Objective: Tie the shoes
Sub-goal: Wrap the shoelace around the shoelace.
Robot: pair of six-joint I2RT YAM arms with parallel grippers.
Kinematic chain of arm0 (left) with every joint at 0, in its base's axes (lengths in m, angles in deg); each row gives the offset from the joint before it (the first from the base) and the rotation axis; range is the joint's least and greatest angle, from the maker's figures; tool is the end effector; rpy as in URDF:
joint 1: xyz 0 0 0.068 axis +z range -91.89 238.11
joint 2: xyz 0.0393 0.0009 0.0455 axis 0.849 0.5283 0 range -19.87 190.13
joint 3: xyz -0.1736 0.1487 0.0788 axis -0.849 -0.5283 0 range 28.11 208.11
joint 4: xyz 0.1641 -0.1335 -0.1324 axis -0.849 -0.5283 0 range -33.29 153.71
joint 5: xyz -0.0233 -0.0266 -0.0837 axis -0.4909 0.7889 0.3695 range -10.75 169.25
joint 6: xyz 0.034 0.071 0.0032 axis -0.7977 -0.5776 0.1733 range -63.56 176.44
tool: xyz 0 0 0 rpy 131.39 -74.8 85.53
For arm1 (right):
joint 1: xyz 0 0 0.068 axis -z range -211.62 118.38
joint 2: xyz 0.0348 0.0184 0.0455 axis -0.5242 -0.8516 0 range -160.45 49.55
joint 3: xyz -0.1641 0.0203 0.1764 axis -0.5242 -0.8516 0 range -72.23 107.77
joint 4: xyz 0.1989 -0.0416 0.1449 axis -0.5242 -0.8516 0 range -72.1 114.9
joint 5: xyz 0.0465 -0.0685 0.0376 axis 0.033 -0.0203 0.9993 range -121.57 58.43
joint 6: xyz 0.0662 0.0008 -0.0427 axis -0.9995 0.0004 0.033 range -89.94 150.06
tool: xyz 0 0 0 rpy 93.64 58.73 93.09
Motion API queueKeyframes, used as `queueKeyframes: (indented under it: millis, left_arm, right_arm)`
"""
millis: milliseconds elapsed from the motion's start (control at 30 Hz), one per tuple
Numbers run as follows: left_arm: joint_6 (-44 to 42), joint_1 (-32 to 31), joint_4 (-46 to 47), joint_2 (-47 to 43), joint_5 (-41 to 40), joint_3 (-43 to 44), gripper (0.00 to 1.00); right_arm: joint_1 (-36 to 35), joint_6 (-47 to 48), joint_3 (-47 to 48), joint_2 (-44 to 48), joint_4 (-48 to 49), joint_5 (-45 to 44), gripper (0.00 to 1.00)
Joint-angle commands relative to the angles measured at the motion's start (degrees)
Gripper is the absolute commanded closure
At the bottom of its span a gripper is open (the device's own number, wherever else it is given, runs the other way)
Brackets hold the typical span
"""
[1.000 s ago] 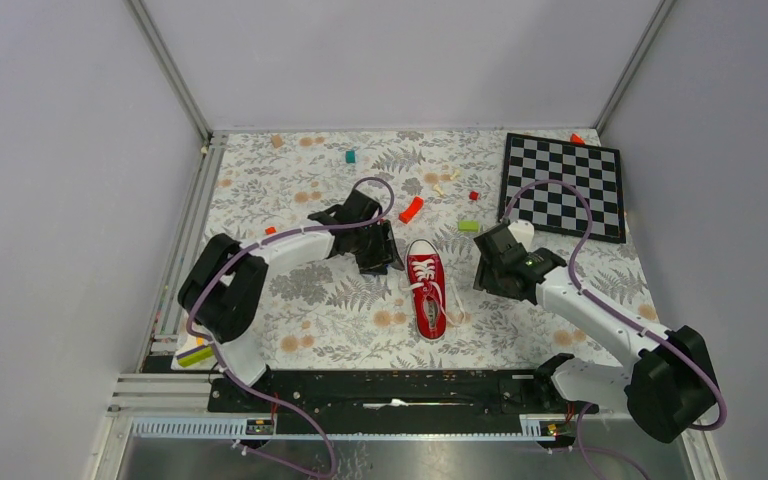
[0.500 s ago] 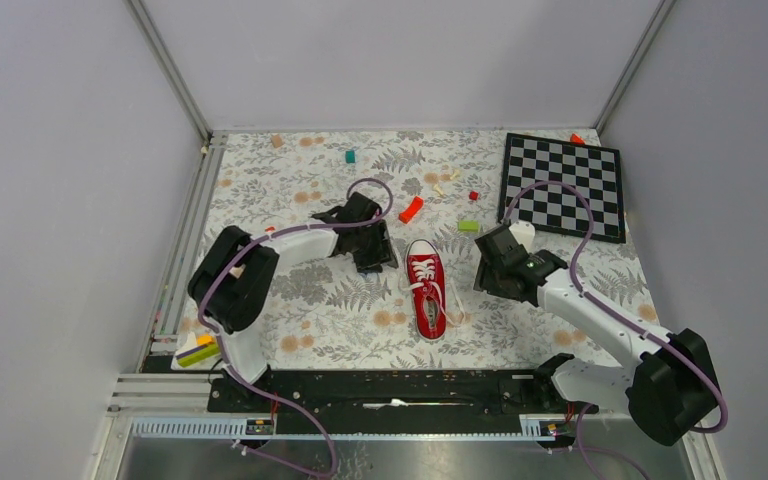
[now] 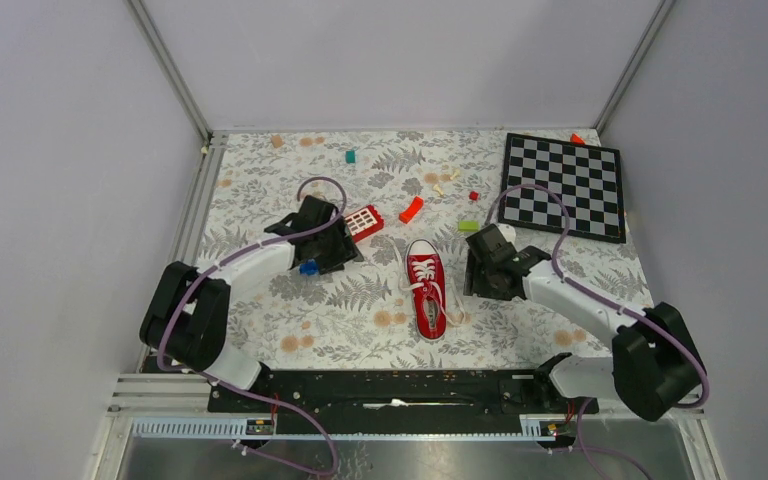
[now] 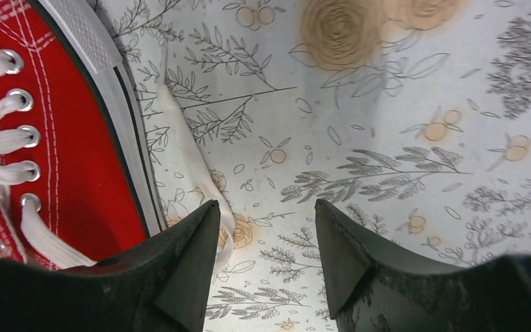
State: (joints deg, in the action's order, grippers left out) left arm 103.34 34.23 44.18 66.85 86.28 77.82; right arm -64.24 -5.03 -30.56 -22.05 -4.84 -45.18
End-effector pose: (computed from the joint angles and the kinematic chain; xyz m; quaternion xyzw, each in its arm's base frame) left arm 0.2765 -0.1315 0.1353 -0.1734 0.9402 -0.2143 0.2003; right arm 0.2179 0.1207 0.1490 0.0516 0.9575 0.0498 0.2794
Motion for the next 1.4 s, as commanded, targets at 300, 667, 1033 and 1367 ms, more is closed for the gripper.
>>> queueKeyframes:
  millis: [300, 667, 1033, 1367]
  left_arm:
    - [6.3, -8.81, 1.51, 4.88, 0.83, 7.86, 0.35]
    - [11.23, -9.48, -4.83, 15.9, -3.55, 18.13, 0.37]
    - [14.1, -10.93, -11.85, 21.72, -7.78, 27.0, 0.4]
    - [16.84, -12.92, -15.15, 27.48, -10.79, 33.27, 0.42]
  right_arm:
    - [0.1, 4.55, 6.19, -12.56, 6.71, 9.93, 0.4]
    - [-0.59, 4.05, 7.97, -20.53, 7.48, 9.29, 0.6]
    - [-0.61, 2.09, 2.63, -8.83, 2.7, 0.05, 1.0]
    - [-0.6, 0.62, -0.33, 1.26, -0.73, -3.14, 1.0]
